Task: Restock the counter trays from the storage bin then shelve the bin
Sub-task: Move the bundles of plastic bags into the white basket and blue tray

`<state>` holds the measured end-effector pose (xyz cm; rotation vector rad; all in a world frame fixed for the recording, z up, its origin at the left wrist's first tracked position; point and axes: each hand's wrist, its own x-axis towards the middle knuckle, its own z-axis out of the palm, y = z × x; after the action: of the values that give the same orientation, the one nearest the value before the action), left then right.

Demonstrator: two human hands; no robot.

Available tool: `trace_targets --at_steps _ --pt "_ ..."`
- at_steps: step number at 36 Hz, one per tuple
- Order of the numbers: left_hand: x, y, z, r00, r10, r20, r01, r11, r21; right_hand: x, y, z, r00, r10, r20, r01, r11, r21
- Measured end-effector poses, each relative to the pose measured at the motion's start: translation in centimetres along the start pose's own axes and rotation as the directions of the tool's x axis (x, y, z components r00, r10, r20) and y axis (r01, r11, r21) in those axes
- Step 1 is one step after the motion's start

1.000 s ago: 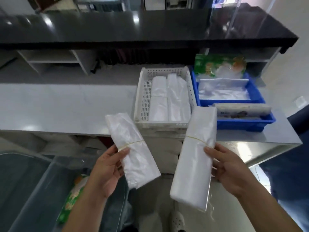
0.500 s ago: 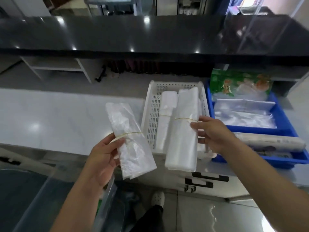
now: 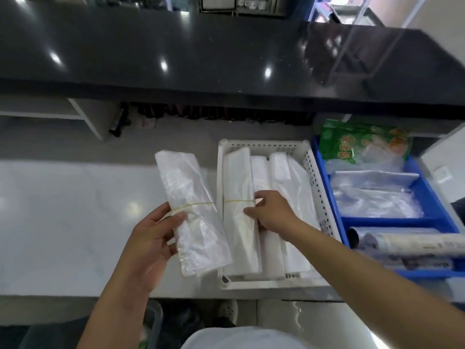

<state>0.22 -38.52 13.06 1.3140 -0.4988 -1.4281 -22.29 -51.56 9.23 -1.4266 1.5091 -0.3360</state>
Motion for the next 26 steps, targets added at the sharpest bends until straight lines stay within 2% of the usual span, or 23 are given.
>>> trace_targets --at_steps 3,5,7,10,13,20,26 --pt "1.3 0.0 1.1 0.997 -0.016 0.074 0.014 1.0 0.02 -0.9 0.2 -1.3 0.999 0.032 0.009 -0.032 0.999 0.026" --pt "2.1 0.2 2.4 0.991 -0.025 0.134 0.019 0.999 0.047 -1.9 0.1 -2.8 0.998 -0.008 -0.054 0.01 0.999 0.035" --pt "2.8 0.5 4.1 0.978 -0.029 0.209 0.014 0.997 0.071 -3.1 0.0 -4.8 0.997 -0.047 -0.063 0.058 0.981 0.187" --pt "3.5 0.7 7.3 0.941 -0.049 0.336 0.014 0.994 0.105 -5.5 0.1 -8.3 0.993 -0.056 0.107 -0.01 0.842 0.539" --pt "3.8 0.7 11.2 0.885 -0.094 0.456 0.031 0.989 0.145 -8.1 1.2 -11.4 0.974 -0.11 0.2 -0.053 0.743 0.667" --pt "3.6 -1.0 19.8 0.772 -0.199 0.603 0.054 0.967 0.25 -11.7 5.4 -16.4 0.998 -0.058 0.01 0.027 0.606 0.795" --pt "3.8 -3.0 26.1 0.776 -0.199 0.598 0.014 0.954 0.3 -12.3 8.9 -20.5 0.995 0.014 -0.099 0.066 0.652 0.755"
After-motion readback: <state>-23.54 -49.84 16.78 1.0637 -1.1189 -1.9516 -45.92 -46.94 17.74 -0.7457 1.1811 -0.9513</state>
